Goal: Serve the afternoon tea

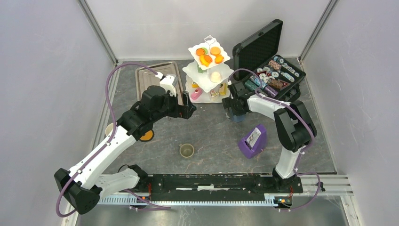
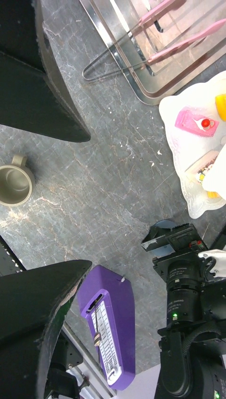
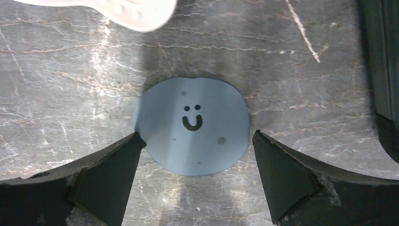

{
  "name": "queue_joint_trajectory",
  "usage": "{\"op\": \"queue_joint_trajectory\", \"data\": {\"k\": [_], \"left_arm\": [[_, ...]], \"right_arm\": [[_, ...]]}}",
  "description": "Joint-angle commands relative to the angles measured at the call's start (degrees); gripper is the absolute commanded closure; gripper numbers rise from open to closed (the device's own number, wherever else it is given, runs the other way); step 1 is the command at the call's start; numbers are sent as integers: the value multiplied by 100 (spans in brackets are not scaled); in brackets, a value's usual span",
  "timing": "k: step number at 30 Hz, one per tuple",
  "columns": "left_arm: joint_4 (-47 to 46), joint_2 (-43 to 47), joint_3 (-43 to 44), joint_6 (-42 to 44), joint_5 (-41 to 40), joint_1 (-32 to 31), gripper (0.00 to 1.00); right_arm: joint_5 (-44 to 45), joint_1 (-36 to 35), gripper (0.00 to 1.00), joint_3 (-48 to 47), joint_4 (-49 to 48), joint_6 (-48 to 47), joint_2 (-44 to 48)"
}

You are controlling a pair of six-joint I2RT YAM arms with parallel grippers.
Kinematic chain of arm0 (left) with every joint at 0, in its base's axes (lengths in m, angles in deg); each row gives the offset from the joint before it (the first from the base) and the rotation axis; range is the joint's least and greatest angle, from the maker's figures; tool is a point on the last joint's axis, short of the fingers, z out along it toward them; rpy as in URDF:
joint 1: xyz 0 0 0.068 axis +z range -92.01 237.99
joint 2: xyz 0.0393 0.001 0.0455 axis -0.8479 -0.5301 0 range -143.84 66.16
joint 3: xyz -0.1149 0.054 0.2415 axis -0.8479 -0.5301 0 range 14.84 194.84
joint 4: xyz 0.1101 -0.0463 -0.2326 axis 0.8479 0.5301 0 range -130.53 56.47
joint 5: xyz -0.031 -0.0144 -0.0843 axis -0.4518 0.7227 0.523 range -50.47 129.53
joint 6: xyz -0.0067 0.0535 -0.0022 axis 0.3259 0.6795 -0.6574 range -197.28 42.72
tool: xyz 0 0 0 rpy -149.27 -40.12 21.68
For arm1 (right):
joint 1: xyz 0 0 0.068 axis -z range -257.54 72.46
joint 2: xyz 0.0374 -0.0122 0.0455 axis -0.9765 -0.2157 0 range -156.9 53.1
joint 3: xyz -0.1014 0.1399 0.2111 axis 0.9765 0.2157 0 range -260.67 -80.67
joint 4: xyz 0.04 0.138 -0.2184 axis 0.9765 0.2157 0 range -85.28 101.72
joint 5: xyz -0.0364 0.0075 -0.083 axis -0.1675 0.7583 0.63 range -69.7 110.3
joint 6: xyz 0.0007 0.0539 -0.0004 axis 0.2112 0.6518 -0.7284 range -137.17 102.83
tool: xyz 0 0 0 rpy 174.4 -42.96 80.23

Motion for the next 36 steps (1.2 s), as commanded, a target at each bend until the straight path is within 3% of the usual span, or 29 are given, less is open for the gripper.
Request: {"op": "queue_joint_trajectory", "data": {"k": [1, 18, 21, 24, 30, 36], "left_arm": [[-108, 95, 8, 332, -207, -25, 0], [-63, -120, 133, 271, -97, -21, 0], [32, -122, 226, 254, -251, -16, 0], [144, -40, 288, 205, -642, -8, 0], [70, 561, 133, -121, -2143, -6, 0], [-605, 1820, -558, -476, -3319, -1, 0]], "right_arm": [[185, -262, 5, -45, -84, -20, -274], [-1120, -734, 9, 173, -1155, 513, 210], [-519, -835, 4, 146, -953, 415, 702], [25, -1102, 2, 282, -839, 101, 1347], [-912, -2200, 2, 495, -594, 301, 1617], [-1099, -3412, 4, 342, -781, 811, 1191]]}}
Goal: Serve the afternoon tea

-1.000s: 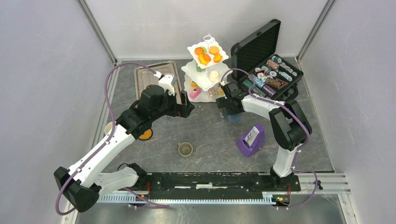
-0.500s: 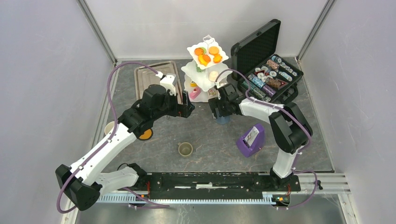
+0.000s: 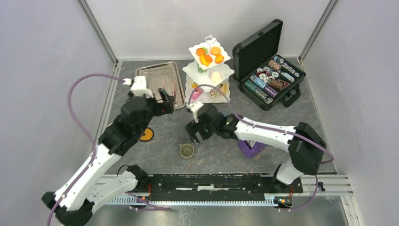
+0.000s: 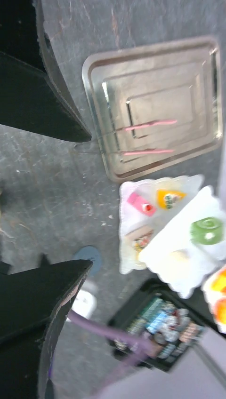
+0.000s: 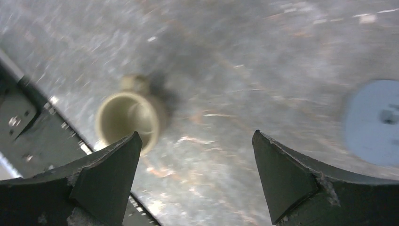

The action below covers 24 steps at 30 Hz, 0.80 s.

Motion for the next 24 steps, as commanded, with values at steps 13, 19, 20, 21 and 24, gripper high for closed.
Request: {"op": "queue_joint_trajectory", "data": {"k": [13, 19, 20, 21, 24], "left_arm": [[-935, 1438, -598, -165, -1217, -5, 0], [-968, 1386, -641, -168, -1197, -5, 0], [-968, 1366, -639, -167, -1189, -5, 0], [-977, 1331, -640, -163, -1162, -5, 0], [-975, 1221, -643, -170, -1084, -5, 0]], "right_arm": [[846, -1260, 54, -994, 649, 84, -1494], [1286, -990, 98, -805, 555, 88, -973], [1316, -817, 100, -755, 553, 81, -878], [1388, -660, 100, -660, 554, 73, -793], [1449, 8, 100, -299, 481, 34, -496]]}}
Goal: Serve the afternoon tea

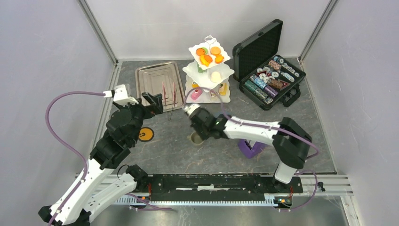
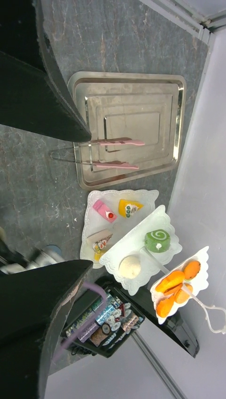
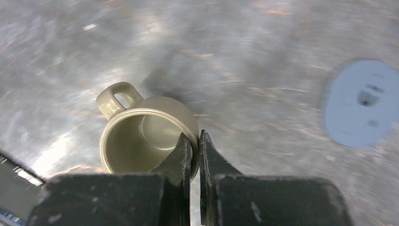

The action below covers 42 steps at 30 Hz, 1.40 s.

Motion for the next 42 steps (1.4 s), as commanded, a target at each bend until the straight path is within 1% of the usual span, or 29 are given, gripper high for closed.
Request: {"op": "queue_joint_trajectory", "data": {"k": [1, 6, 11, 16, 23, 29, 31, 35, 38, 40, 42], "left_arm": [[-153, -190, 99, -77, 6, -4, 0], [-105, -427, 111, -104, 175, -3, 0], [29, -604, 149, -147, 334, -3, 0], [75, -661, 101, -195, 407, -5, 0], [98, -771, 94, -221, 477, -3, 0], [105, -780, 2, -266, 521, -5, 0], [140, -784, -34, -279, 515, -3, 0], [129, -809, -345, -530, 114, 5, 0], [551, -1115, -423, -928, -178, 100, 0], [1034, -1369, -341, -1261, -188, 364, 0], [1408, -1553, -339, -1509, 122, 854, 0]], "right_arm": [[435, 1030, 100, 410, -137, -60, 703], [645, 1909, 100, 616, -207, -272, 750], [568, 2456, 100, 689, -361, -409, 690], [302, 2671, 100, 662, -493, -461, 645], [102, 2747, 100, 653, -646, -468, 490], [52, 2817, 96, 623, -774, -491, 394], [47, 2824, 92, 619, -779, -503, 377], [-2, 2826, 78, 652, -824, -579, 413], [-112, 2826, 66, 566, -811, -672, 489], [-167, 2826, 57, 478, -726, -735, 610], [-211, 2826, 48, 481, -691, -780, 823]]}}
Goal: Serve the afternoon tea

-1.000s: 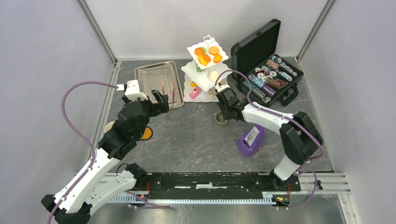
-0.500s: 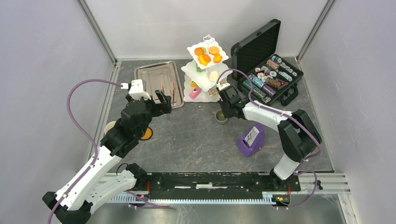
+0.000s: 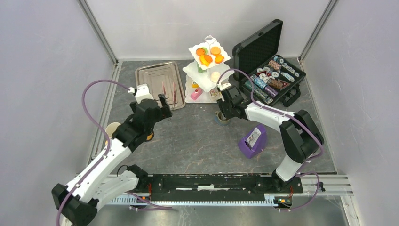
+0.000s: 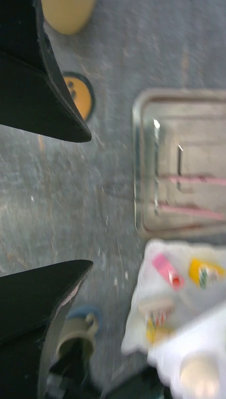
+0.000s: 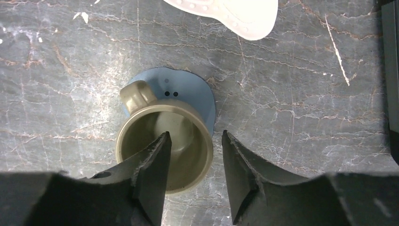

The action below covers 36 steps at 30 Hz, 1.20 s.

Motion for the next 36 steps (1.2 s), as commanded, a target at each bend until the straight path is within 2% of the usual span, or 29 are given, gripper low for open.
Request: {"op": "queue_joint_trajectory", "data": {"k": [1, 4, 6, 10, 14, 20, 24, 36], "left_arm": [[952, -437, -5, -949, 243, 979, 0], [1097, -744, -221, -1004, 1227, 2087, 0], [1403, -1271, -119, -1076, 1282, 2480, 0], [1717, -2352, 358, -888, 1657, 3279, 0], [1753, -3176, 717, -876, 1805, 3824, 0], [1123, -3870, 820, -890, 1593, 4101, 0], [1200, -4286, 871, -1075, 1995, 4188, 2], [751, -4408, 361, -1176, 2225, 4189, 8]], "right_arm": [[-177, 20, 44, -206, -71, -207, 552], [-317, 11, 30, -54, -147, -306, 962], [-583, 12, 24, 146, -323, -365, 1208], [-1032, 11, 20, 579, -642, -441, 1596], [-1343, 13, 19, 903, -878, -455, 1859], [-1697, 10, 18, 1359, -1238, -402, 2261], [-1782, 3, 18, 1490, -1315, -398, 2441], [-1938, 11, 18, 1550, -1463, -371, 2443]]}}
